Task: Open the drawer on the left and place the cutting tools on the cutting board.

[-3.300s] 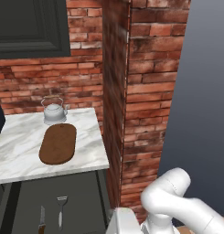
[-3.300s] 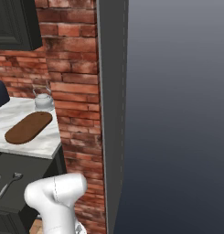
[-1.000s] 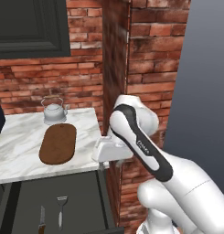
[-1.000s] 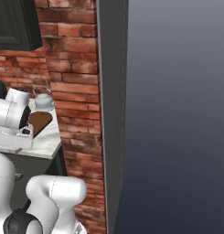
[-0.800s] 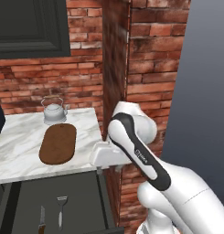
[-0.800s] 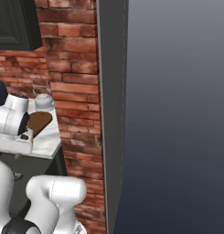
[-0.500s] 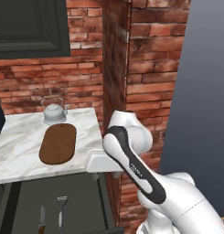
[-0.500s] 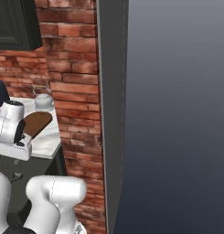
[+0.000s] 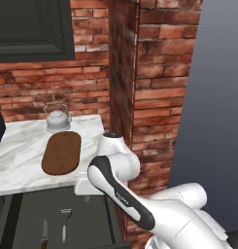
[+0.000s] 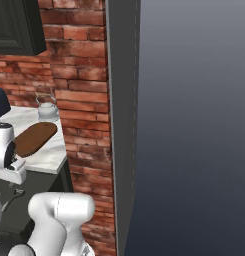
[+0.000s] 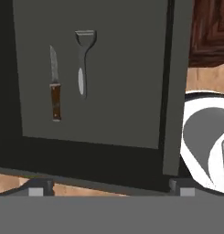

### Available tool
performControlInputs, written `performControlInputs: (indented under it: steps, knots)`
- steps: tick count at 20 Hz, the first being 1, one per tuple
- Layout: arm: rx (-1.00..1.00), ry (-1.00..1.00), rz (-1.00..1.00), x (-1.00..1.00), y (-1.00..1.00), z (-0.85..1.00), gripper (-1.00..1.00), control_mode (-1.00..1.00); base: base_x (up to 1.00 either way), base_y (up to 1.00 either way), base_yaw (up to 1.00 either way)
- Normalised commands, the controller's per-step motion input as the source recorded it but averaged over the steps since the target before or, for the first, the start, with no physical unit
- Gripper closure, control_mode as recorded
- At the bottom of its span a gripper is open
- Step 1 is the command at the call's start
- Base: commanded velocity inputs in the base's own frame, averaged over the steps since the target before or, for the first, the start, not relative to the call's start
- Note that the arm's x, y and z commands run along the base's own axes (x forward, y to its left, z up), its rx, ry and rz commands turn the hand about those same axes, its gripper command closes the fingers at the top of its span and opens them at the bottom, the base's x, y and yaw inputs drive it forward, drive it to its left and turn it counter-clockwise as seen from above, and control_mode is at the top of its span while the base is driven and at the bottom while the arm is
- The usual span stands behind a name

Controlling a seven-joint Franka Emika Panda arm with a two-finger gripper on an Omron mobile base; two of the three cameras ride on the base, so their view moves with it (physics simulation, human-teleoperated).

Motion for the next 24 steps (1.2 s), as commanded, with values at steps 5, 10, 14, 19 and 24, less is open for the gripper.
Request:
performControlInputs:
  steps: [5, 10, 14, 19, 24]
  knots:
    - [-0.10, 0.10, -0.08, 0.18, 0.47, -0.73, -1.00, -1.00, 0.00, 0.00, 0.00]
    - [-0.09, 0.05, -0.09, 0.14, 0.42, -0.57, -1.00, -1.00, 0.00, 0.00, 0.00]
    - [-0.08, 0.00, -0.08, 0.27, 0.42, -0.40, -1.00, -1.00, 0.00, 0.00, 0.00]
    - [-0.04, 0.00, -0.02, 0.27, 0.39, -0.24, -1.00, -1.00, 0.00, 0.00, 0.00]
    - [0.00, 0.00, 0.00, 0.28, 0.09, -0.04, -1.00, -1.00, 0.00, 0.00, 0.00]
